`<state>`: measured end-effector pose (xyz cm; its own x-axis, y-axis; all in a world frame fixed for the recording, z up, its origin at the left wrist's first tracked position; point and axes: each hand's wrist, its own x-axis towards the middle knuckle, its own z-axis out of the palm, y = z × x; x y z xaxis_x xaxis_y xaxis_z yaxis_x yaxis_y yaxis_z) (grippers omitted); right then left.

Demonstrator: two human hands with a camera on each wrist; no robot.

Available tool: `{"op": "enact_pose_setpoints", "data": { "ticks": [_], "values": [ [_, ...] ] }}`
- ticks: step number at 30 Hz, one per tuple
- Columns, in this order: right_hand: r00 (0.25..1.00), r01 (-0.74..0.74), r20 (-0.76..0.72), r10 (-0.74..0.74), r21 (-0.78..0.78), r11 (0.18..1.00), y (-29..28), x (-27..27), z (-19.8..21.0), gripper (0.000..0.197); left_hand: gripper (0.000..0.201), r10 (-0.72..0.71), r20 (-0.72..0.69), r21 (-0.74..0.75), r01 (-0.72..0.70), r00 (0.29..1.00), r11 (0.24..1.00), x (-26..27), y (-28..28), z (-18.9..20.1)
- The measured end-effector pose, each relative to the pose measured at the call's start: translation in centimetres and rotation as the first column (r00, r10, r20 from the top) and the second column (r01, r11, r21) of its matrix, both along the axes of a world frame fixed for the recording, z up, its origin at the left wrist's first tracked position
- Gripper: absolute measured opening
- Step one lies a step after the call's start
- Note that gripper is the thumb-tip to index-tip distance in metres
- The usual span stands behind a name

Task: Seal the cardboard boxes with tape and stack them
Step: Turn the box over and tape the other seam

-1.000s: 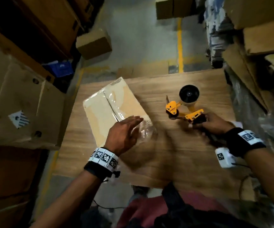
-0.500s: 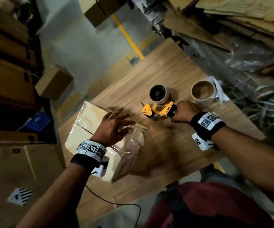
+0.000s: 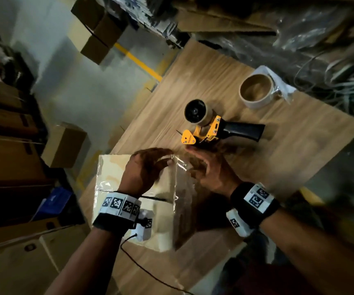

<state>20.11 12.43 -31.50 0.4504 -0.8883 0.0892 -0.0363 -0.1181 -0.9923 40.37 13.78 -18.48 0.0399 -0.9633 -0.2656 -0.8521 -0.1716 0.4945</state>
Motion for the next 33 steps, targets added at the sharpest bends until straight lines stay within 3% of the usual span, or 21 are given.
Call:
{"op": "enact_pose_setpoints", "data": {
  "ticks": [4, 9, 11, 15, 18, 21, 23, 25, 30, 33],
  "values": [
    [0.976, 0.216, 0.014, -0.217, -0.182, 0.959, 2.4, 2.5, -1.2, 0.045, 0.017, 0.146, -0.056, 0.042, -0.144, 0.988, 0.989, -0.4, -0.4, -0.4],
    [0.986, 0.110, -0.094, -0.138, -0.261, 0.959, 4.6, 3.2, -2.8, 0.067, 0.012, 0.145, -0.055, 0.049, -0.142, 0.988, 0.989, -0.2, -0.4, -0.4],
    [0.973, 0.141, -0.138, -0.187, -0.286, 0.948, 5.0, 2.8, -2.3, 0.075, 0.010, 0.130, -0.051, 0.048, -0.127, 0.990, 0.991, 0.0, -0.5, -0.5],
    [0.963, 0.169, -0.138, -0.229, -0.352, 0.921, 5.6, 1.5, -1.7, 0.057, 0.014, 0.087, -0.021, 0.036, -0.086, 0.996, 0.996, 0.1, -0.7, -0.2],
    [0.939, 0.334, -0.039, -0.343, -0.144, 0.931, 4.7, 1.1, 0.5, 0.040, 0.019, 0.079, -0.013, 0.027, -0.079, 0.997, 0.996, 0.1, -0.7, -0.1],
    [0.950, 0.304, 0.024, -0.310, 0.135, 0.943, 1.8, 1.6, 3.5, 0.063, 0.029, 0.067, -0.019, 0.029, -0.067, 0.998, 0.997, 0.4, -0.7, -0.5],
    [0.968, 0.240, 0.032, -0.250, 0.180, 0.954, -0.2, 2.4, 3.3, 0.047, 0.031, 0.083, -0.038, 0.030, -0.082, 0.996, 0.996, 0.5, -0.8, -0.5],
    [0.965, 0.182, 0.146, -0.219, 0.228, 0.956, -1.4, 3.1, 2.1, 0.023, 0.026, 0.114, -0.067, 0.031, -0.112, 0.991, 0.993, 0.4, -0.9, -0.3],
    [0.942, 0.151, 0.264, -0.205, 0.212, 0.966, -1.7, 3.9, -0.3, 0.018, 0.023, 0.090, -0.070, 0.022, -0.088, 0.994, 0.996, 0.6, -0.9, -0.3],
    [0.952, 0.264, 0.152, -0.267, 0.039, 0.964, -0.8, 3.9, -1.6, 0.023, 0.028, 0.090, -0.054, 0.010, -0.089, 0.994, 0.996, 0.6, -0.8, -0.2]
  ]
}}
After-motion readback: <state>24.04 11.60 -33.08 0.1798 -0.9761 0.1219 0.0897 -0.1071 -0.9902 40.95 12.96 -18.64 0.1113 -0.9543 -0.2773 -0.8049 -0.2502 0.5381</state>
